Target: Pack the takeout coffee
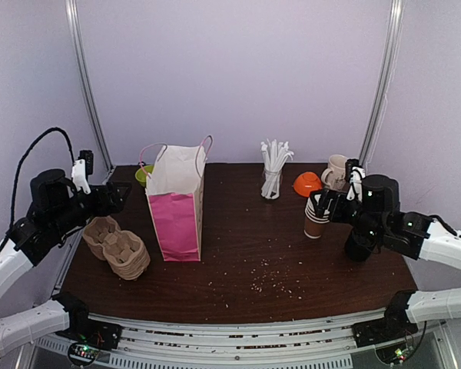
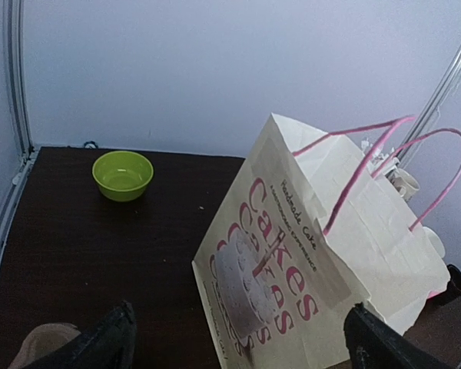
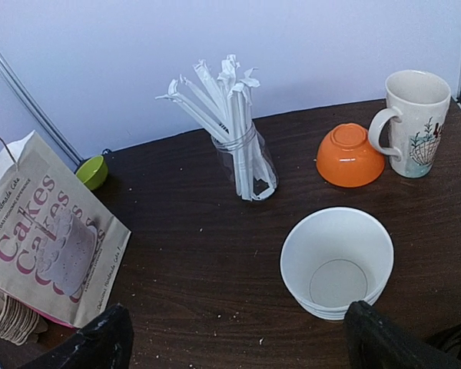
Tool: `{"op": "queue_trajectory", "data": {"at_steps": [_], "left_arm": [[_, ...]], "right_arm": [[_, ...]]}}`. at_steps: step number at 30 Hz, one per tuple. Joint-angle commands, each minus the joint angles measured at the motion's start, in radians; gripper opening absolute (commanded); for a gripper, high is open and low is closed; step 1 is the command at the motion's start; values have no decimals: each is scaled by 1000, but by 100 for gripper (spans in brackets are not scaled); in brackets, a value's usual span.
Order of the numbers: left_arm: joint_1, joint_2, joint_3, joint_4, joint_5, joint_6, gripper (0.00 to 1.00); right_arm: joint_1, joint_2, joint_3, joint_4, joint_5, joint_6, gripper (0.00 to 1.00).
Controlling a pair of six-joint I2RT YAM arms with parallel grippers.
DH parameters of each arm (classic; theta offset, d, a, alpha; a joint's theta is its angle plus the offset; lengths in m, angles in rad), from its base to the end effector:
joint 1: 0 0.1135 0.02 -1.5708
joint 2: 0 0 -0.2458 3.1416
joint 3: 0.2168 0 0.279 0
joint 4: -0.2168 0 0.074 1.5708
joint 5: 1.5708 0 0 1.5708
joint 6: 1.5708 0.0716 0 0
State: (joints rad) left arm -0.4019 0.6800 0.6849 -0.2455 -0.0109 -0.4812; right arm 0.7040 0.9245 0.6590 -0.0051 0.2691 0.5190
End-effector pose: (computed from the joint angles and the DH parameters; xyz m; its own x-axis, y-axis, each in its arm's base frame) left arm 0.2234 -0.0941 0.2947 -0.3709 -0.3452 -0.8621 0.2366 0.8626 -0.4472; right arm 0.2322 0.1722 0.2579 -0.3896 0.2965 -0.8720 -0.2712 0.8679 0.4163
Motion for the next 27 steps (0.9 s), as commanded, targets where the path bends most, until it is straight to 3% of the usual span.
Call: {"op": "queue_trajectory", "data": {"at_steps": [1, 6, 11, 17, 20, 22, 24, 27], "left_arm": [[-24, -10, 93, -79, 43, -52, 98], [-24, 9, 205, -138, 85, -37, 98], [-38, -10, 168, -165, 178, -56, 97], [-151, -79, 115, -200, 163, -161, 80], [-263, -92, 86, -213, 117, -235, 66], [-376, -101, 53, -212, 39, -300, 48], [-511, -112, 0, -210, -76, -388, 35], [-767, -69, -23, -195, -262, -462, 25]], "right_arm": [[16, 41, 13, 23, -17, 7, 98], [33, 86, 18, 53, -24, 18, 97], [59, 115, 23, 53, -18, 20, 97], [63, 138, 31, 46, -7, 9, 97], [64, 150, 40, 39, -2, 4, 97], [63, 154, 36, 45, -1, 5, 97], [65, 155, 36, 45, -3, 10, 97], [67, 145, 27, 48, -4, 16, 97]]}}
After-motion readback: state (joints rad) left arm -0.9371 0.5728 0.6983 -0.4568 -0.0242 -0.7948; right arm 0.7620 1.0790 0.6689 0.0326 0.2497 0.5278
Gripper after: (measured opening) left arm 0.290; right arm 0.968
